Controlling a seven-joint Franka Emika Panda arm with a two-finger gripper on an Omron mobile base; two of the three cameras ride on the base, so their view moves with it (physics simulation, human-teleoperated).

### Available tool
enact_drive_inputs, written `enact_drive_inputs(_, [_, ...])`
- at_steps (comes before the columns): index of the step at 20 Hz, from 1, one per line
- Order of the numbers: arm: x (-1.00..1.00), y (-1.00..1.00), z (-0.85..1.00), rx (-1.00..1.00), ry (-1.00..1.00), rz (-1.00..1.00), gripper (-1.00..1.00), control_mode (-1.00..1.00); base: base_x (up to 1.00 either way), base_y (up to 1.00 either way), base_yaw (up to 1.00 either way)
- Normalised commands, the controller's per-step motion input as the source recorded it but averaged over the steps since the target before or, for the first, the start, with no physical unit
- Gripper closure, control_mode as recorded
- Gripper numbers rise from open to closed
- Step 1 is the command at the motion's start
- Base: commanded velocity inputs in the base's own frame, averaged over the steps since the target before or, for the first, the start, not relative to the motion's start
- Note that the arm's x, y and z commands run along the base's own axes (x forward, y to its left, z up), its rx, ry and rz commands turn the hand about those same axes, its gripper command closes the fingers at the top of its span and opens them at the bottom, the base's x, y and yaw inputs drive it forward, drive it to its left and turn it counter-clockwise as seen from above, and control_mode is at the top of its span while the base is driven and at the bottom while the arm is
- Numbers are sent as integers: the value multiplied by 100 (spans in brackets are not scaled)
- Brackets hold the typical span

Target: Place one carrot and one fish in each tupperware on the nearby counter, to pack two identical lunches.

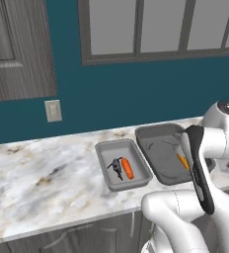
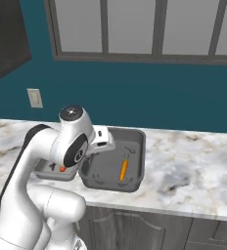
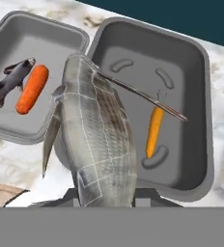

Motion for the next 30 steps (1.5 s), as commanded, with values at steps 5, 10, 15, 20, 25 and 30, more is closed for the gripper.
enact_drive_inputs(5, [40,-3,-40,8,0,-16,100,-100,0,0,0])
enact_drive_inputs(10, [35,-5,-38,1,0,-6,100,-100,0,0,0])
enact_drive_inputs(15, [39,-4,-38,0,0,0,100,-100,0,0,0])
enact_drive_inputs(20, [41,-6,-44,0,0,0,100,-100,0,0,0])
enact_drive_inputs(25, [31,-17,-40,0,0,0,100,-100,0,0,0])
enact_drive_inputs(30, [30,-16,-37,0,0,0,100,-100,0,0,0])
